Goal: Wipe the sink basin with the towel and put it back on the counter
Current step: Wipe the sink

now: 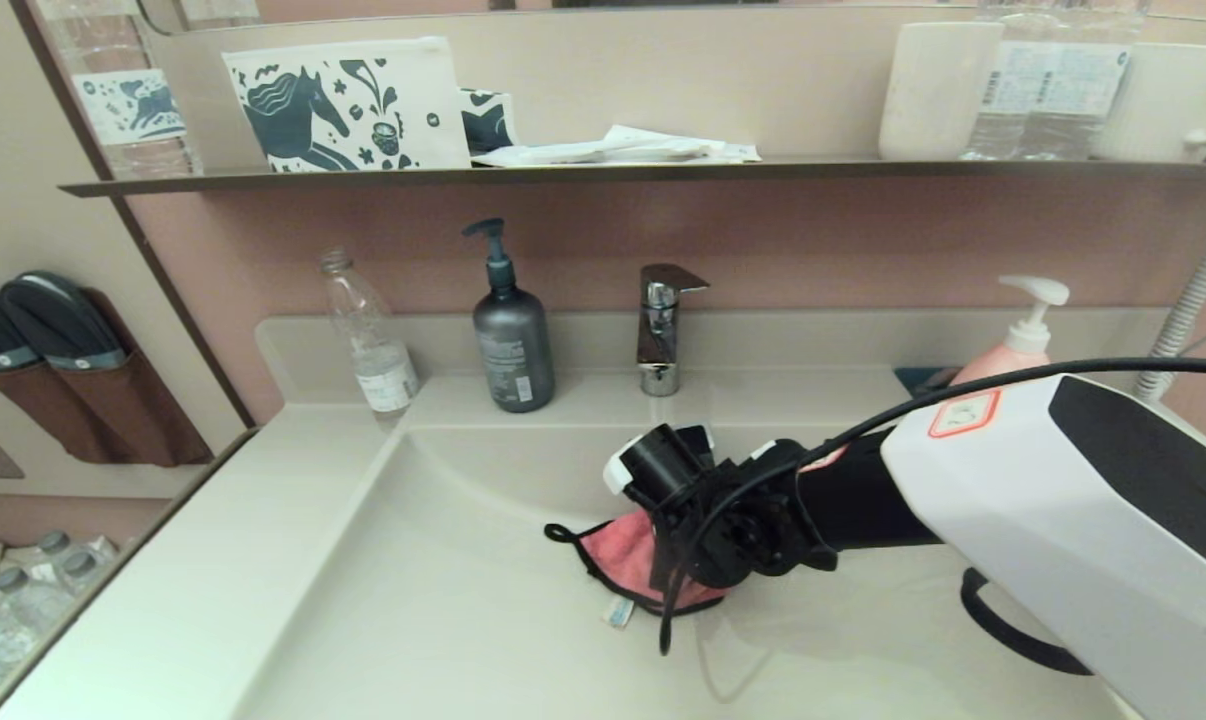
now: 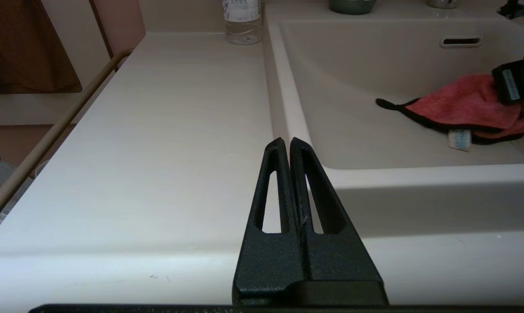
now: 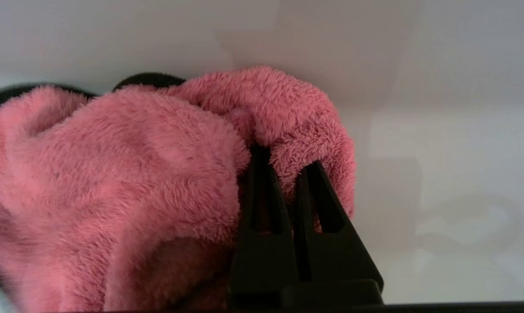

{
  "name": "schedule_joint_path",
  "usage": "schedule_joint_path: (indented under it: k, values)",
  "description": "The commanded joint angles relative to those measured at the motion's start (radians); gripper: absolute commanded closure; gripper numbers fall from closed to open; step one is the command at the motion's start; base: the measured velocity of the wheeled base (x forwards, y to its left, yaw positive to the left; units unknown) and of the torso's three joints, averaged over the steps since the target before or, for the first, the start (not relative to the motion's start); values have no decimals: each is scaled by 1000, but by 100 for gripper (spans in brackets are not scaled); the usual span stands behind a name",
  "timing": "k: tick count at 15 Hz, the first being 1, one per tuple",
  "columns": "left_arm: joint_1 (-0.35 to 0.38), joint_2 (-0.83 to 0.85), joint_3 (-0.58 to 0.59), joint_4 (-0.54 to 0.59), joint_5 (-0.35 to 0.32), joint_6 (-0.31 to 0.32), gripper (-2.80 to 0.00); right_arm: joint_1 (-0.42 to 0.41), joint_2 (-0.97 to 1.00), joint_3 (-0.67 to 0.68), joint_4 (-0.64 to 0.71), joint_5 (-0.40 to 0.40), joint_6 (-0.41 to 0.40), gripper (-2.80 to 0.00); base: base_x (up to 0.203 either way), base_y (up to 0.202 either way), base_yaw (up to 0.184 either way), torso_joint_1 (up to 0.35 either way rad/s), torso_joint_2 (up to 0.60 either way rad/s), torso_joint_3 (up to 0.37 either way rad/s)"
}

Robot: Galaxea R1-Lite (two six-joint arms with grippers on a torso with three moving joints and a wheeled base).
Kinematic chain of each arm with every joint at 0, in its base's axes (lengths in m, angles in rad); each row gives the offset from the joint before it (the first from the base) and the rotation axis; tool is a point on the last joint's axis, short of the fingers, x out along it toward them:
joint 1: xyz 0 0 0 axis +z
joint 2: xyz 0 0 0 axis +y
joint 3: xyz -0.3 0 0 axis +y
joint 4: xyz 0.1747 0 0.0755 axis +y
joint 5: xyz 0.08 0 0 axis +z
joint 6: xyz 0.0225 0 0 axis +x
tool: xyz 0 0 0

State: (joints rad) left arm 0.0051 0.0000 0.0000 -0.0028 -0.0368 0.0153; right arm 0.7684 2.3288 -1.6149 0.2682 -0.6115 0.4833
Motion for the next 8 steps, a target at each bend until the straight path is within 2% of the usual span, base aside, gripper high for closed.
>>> schedule_joint_path:
  k: [1,3,6,8]
  values:
    - [0,2,0,0,0,0,0,-22,-68,76,2,-4,1,0,0,0,0,0,0,0]
    - [1,2,0,0,0,0,0,-34,-115,136,44,-4,1,0,0,0,0,0,0,0]
    - [0,2,0,0,0,0,0,-39,-128,180,193,4,11,0,0,0,0,0,0,0]
    - [0,2,0,0,0,0,0,-31,-122,200,257,16,58,0,0,0,0,0,0,0]
